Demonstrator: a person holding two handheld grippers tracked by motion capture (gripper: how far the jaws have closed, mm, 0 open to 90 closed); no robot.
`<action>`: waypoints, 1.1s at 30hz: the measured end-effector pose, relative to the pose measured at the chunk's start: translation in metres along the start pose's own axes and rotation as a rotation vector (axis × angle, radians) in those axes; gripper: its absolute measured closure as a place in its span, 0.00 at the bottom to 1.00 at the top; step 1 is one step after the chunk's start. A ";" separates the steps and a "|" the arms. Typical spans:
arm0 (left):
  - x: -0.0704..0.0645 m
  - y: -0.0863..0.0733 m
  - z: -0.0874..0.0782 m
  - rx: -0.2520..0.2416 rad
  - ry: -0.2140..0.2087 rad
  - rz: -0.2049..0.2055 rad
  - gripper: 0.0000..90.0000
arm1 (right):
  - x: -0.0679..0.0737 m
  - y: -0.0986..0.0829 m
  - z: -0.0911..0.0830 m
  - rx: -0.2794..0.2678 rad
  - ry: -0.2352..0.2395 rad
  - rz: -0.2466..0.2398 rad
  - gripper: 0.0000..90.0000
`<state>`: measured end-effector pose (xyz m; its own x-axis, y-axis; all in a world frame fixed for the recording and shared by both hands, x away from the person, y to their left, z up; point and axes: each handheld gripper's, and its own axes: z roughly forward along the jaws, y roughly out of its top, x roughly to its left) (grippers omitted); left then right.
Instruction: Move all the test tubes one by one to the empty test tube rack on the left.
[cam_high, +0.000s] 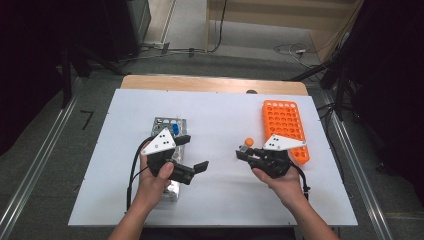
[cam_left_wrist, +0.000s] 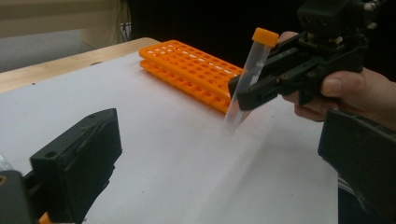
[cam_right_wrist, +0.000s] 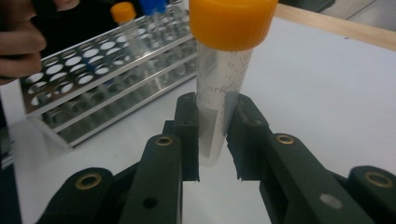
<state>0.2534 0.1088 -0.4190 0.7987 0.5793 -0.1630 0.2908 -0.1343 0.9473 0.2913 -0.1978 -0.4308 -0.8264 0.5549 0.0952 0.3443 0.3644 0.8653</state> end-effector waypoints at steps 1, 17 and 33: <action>-0.001 0.000 0.001 -0.001 -0.010 0.002 0.04 | 0.004 0.000 0.002 0.005 0.014 -0.008 0.81; -0.029 0.004 0.021 0.036 -0.126 0.040 0.50 | 0.043 0.001 0.019 0.057 0.118 -0.086 0.81; -0.032 0.002 0.026 0.061 -0.140 0.086 0.78 | 0.058 0.002 0.025 0.082 0.164 -0.133 0.80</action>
<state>0.2419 0.0694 -0.4193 0.8863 0.4465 -0.1231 0.2464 -0.2296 0.9416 0.2550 -0.1460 -0.4362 -0.9261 0.3712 0.0681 0.2574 0.4895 0.8332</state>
